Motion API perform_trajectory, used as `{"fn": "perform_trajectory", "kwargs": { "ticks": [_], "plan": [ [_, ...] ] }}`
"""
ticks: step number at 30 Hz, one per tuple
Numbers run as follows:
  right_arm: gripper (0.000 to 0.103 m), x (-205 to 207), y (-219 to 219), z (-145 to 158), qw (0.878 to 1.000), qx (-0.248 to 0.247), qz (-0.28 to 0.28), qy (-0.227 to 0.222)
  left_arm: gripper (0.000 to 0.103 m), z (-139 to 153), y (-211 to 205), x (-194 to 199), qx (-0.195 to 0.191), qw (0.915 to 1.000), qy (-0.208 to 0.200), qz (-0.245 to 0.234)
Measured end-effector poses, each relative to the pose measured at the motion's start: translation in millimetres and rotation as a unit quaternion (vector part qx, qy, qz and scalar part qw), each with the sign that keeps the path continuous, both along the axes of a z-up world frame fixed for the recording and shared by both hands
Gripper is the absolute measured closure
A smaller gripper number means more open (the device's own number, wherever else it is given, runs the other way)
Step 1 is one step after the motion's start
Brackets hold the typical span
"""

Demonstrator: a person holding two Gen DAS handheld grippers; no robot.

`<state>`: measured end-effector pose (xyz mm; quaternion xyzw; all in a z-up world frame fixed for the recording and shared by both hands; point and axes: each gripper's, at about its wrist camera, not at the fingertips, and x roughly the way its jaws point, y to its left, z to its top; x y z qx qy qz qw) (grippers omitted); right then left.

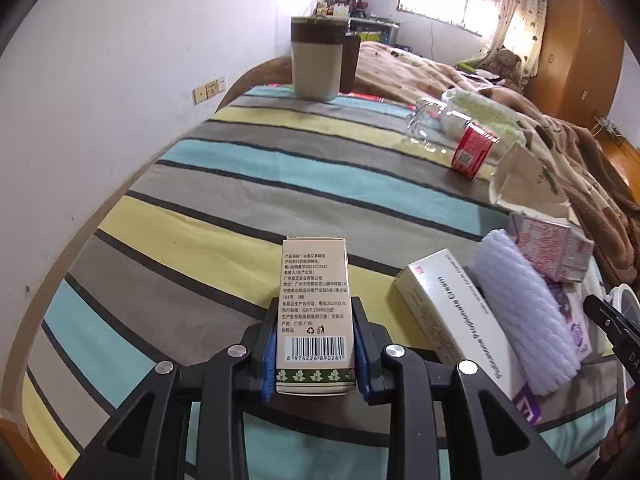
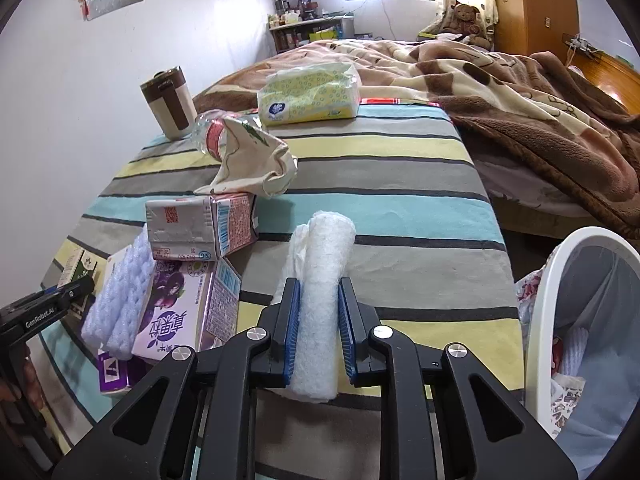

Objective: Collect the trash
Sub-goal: 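Grasp the green-and-white box with the left tool while the right tool grasps the white rolled towel, then carry the box and towel over the white trash bin with both tools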

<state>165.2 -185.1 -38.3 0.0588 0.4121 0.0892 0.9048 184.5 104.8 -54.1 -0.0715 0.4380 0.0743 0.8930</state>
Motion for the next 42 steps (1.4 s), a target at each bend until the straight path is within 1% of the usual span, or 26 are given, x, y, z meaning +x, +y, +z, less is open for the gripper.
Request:
{"fn": "perform_trajectory", "kwargs": {
  "ticks": [6,12,20,26,36,42],
  "plan": [
    [0.084,-8,-5,9,1.0,0.01,-0.006,-0.015,0.072,12,-6,-9,-0.011,0.9997,-0.015,-0.014],
    [0.084,-17,-11,17,0.999,0.015,-0.014,-0.025,0.072,34,-20,-22,-0.014,0.9985,-0.042,-0.033],
    [0.084,-31,-27,32,0.998,0.018,-0.029,-0.043,0.072,55,-49,-36,-0.024,0.9955,-0.063,-0.067],
    [0.084,-43,-43,39,0.997,0.02,-0.049,-0.055,0.072,66,-73,-44,-0.022,0.9927,-0.076,-0.092],
    [0.084,-65,-77,50,0.993,0.018,-0.085,-0.074,0.072,83,-125,-58,-0.026,0.9834,-0.101,-0.149],
    [0.084,-78,-102,53,0.99,0.015,-0.114,-0.078,0.072,89,-162,-62,-0.027,0.9753,-0.105,-0.192]
  ]
}}
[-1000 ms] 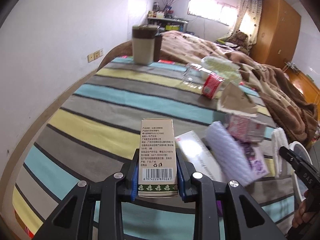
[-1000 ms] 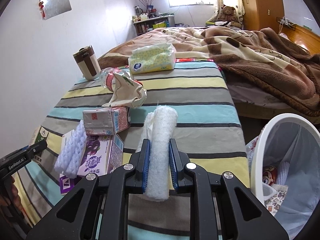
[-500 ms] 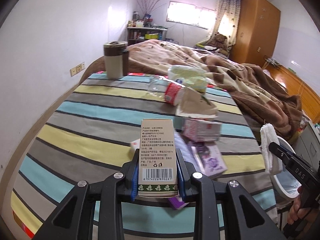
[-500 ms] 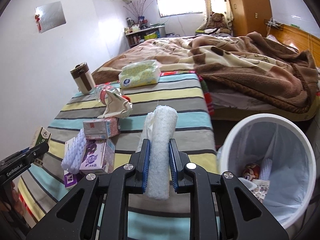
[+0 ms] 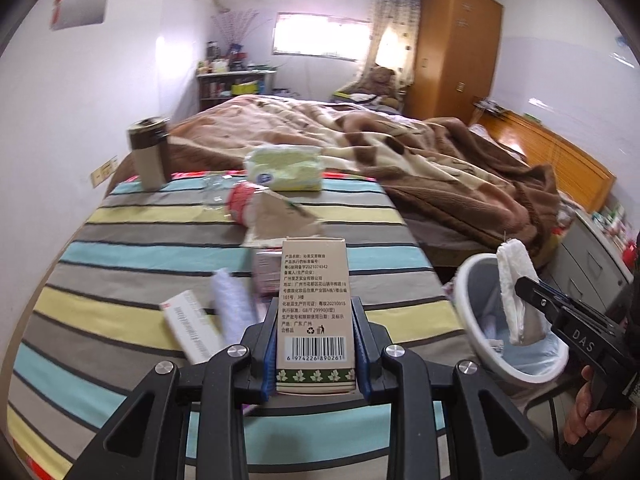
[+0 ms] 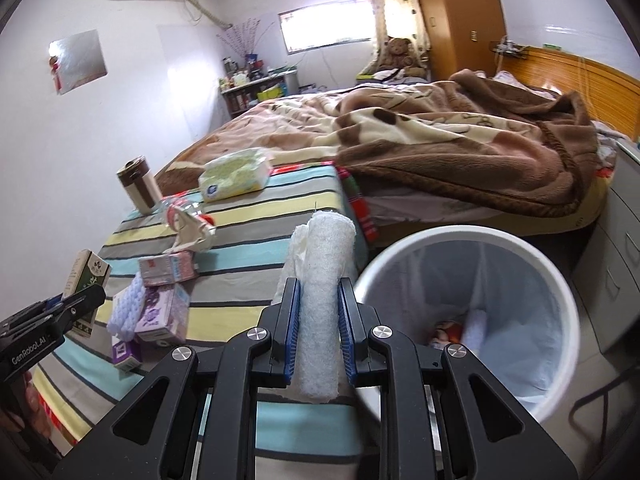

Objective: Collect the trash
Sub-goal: 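Carry the box and towel over the white trash bin with both tools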

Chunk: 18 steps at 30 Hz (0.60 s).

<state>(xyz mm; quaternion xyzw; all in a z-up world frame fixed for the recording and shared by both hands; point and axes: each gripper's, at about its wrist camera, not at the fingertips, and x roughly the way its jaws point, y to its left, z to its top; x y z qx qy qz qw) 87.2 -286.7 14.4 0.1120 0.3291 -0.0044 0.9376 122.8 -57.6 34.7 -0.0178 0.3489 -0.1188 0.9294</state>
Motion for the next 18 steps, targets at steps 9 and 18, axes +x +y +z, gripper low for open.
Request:
{"fn": "perform_trajectory", "kwargs": {
  "ticks": [9,18],
  "plan": [
    [0.084,-14,-37,0,0.999,0.001,-0.048,0.001,0.072,6,-61,-6,0.001,0.9978,-0.005,-0.066],
    [0.084,-20,-67,-4,0.997,-0.005,-0.082,0.014,0.072,4,-116,-6,0.003,0.993,-0.002,-0.118]
  ]
}}
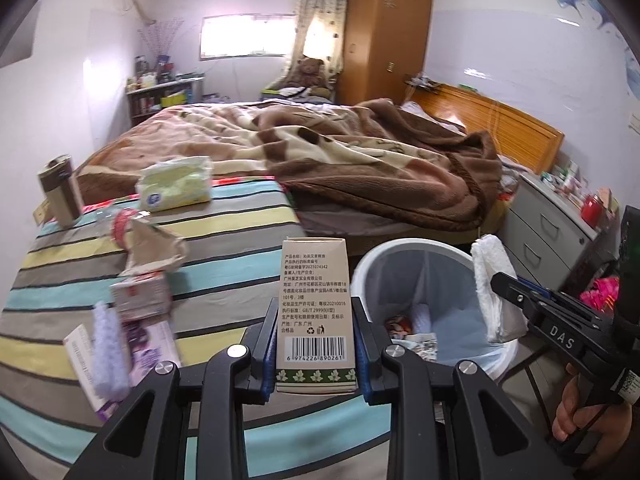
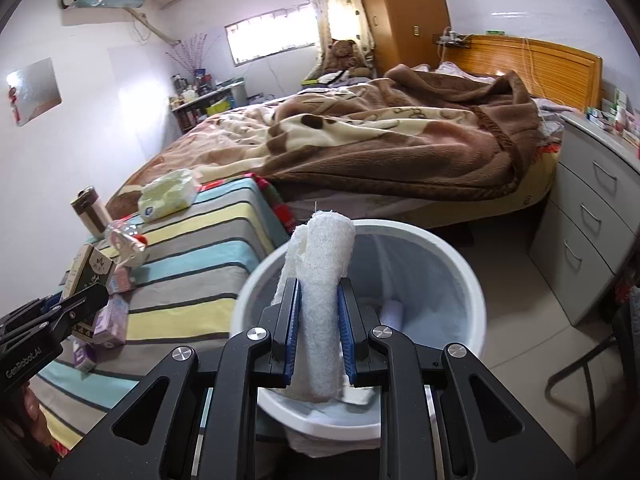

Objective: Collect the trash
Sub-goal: 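Carry the box and towel over the white trash bin with both tools, then open the left tool to drop the box while the right tool drops the towel into the bin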

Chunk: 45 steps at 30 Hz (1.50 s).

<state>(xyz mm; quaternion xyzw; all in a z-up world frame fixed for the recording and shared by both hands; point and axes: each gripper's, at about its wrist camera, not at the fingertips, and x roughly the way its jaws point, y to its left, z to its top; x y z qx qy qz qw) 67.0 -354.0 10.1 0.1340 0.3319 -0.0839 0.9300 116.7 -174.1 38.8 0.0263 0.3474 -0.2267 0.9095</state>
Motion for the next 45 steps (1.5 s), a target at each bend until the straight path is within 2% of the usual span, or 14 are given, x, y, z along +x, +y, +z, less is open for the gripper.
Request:
{"fn": "perform_trajectory", "kwargs": {
  "ticks": [14,35,37,38,39,42,45],
  "plan": [
    [0.084,1,-31,-23,0.999,0.004,-0.021,0.04,0.072,-23,-69,11,0.007,0.9975,0.026,-0.065],
    [0.083,11,-50,-41,0.997,0.005,-0.03,0.065,0.072,-42,-112,24,0.014,0.9947,0.045,-0.092],
    [0.082,11,-50,-41,0.998,0.005,-0.028,0.064,0.069,-43,-113,24,0.01,0.9944,0.048,-0.094],
    [0.082,12,-50,-41,0.998,0.003,-0.029,0.064,0.063,-43,-113,25,0.008,0.9942,0.049,-0.095],
    [0.08,12,-49,-41,0.997,0.001,-0.031,0.066,0.058,-44,-113,25,0.006,0.9942,0.049,-0.095],
    [0.072,12,-49,-40,0.997,0.0,-0.032,0.064,0.051,-42,-109,25,-0.004,0.9942,0.051,-0.094],
    [0.054,11,-46,-38,0.998,0.001,-0.029,0.06,0.046,-39,-105,24,-0.006,0.9947,0.049,-0.09]
  ]
}}
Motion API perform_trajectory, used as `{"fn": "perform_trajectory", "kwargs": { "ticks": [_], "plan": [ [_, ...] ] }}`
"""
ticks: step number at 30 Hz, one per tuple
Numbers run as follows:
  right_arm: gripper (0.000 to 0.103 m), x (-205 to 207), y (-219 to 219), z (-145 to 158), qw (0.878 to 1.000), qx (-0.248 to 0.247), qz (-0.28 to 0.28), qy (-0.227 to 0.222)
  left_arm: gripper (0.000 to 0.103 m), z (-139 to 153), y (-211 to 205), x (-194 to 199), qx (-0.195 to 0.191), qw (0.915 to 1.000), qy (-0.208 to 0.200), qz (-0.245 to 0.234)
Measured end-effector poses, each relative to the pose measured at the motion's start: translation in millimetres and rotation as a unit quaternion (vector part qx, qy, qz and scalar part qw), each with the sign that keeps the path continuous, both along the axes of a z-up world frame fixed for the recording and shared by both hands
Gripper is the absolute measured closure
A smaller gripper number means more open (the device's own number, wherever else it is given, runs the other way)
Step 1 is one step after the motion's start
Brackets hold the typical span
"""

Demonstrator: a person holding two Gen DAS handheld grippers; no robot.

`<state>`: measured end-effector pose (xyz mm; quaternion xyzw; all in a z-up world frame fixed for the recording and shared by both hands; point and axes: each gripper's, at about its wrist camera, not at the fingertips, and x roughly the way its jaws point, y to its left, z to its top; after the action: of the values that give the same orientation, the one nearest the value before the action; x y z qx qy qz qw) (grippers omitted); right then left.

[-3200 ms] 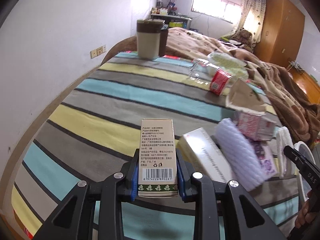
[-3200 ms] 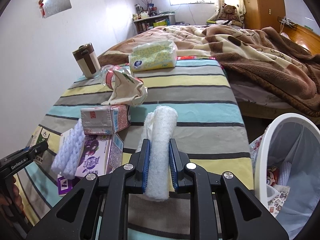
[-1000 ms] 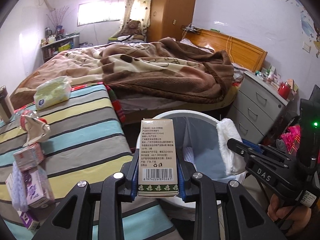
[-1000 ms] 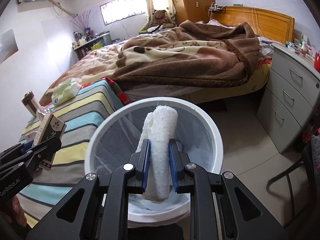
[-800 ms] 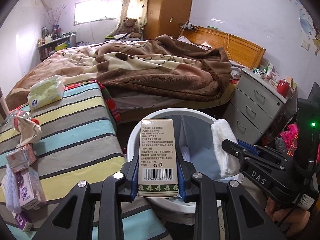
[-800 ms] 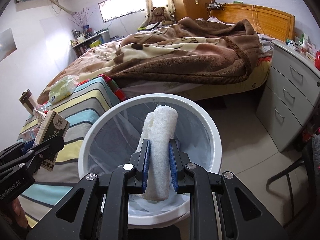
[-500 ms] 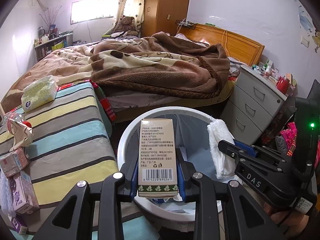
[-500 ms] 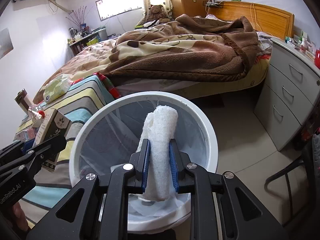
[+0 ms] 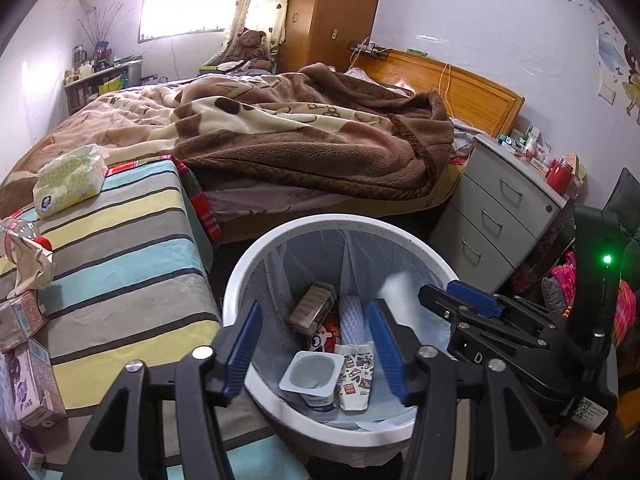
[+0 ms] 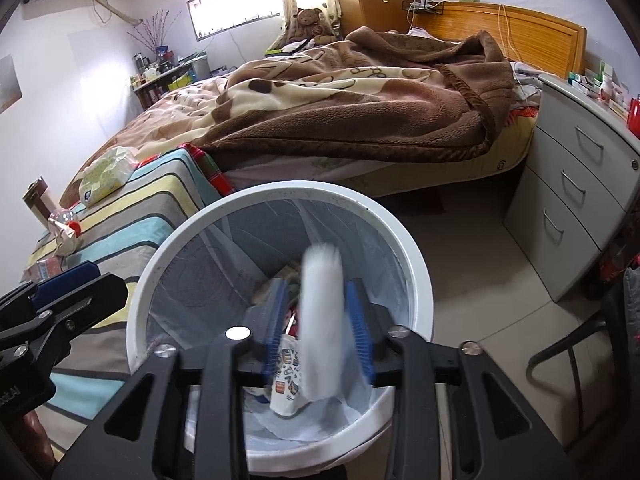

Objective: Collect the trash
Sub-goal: 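Open the left tool to drop the box while the right tool drops the towel into the bin, then move both tools back over the table toward the cream box and purple carton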

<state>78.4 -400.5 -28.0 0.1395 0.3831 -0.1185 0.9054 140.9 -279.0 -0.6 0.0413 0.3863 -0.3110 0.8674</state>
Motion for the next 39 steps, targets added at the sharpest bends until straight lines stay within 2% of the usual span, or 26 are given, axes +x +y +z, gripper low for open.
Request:
{"fn": "perform_trajectory", "kwargs": {
  "ticks": [17,21,28,33,39],
  "plan": [
    [0.043,-1,34,24,0.999,-0.006,0.03,-0.041,0.041,27,64,-12,-0.021,0.9982,-0.025,0.05],
    [0.035,-1,46,28,0.998,-0.001,0.046,-0.053,0.04,33,81,-16,-0.02,0.9969,-0.035,0.067],
    [0.031,1,67,31,0.995,0.009,0.069,-0.068,0.037,37,118,-23,-0.023,0.9941,-0.043,0.097],
    [0.029,4,84,30,0.993,0.021,0.089,-0.076,0.037,33,151,-26,-0.02,0.9901,-0.044,0.132],
    [0.028,8,108,30,0.989,0.029,0.123,-0.079,0.036,22,202,-24,-0.022,0.9808,-0.031,0.191]
  ]
}}
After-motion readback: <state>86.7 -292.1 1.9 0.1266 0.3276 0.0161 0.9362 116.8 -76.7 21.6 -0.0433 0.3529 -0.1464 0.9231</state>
